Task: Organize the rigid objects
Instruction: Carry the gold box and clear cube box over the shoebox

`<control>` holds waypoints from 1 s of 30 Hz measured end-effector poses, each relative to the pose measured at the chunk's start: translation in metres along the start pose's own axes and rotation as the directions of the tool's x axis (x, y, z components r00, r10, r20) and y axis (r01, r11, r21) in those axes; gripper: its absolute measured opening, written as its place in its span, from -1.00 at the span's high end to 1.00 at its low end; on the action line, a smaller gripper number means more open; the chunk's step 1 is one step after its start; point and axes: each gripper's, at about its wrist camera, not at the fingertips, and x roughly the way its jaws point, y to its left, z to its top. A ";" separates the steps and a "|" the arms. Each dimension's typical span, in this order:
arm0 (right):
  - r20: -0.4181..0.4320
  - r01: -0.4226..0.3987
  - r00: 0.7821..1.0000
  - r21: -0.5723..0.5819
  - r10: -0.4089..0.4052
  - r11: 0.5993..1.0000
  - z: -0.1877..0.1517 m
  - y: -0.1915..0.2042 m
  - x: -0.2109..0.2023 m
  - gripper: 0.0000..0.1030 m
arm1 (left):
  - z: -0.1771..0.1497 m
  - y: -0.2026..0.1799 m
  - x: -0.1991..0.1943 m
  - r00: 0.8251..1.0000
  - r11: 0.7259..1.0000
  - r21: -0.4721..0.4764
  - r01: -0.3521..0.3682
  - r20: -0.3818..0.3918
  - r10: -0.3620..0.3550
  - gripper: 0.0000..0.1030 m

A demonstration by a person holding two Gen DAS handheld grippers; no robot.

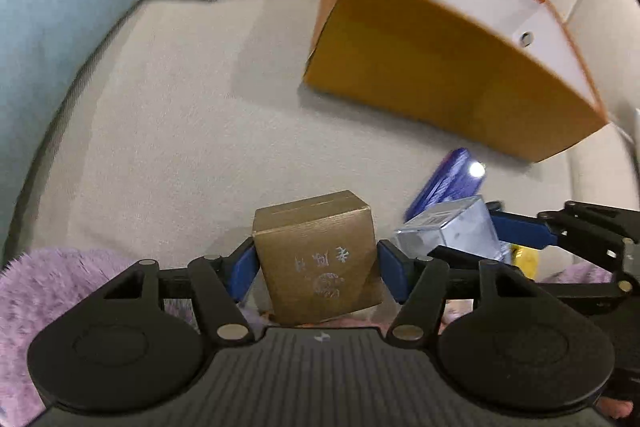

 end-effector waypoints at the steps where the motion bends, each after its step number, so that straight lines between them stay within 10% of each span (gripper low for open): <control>1: 0.006 0.002 1.000 -0.004 -0.002 1.000 0.004 0.001 -0.003 0.07 | 0.000 -0.003 -0.006 1.000 1.000 0.010 0.006 0.011 -0.006 -0.40; 30: 0.245 0.042 0.968 0.079 -0.060 0.996 0.078 -0.085 -0.116 0.07 | 0.096 -0.096 -0.081 0.966 0.948 0.308 0.082 0.208 -0.152 -0.37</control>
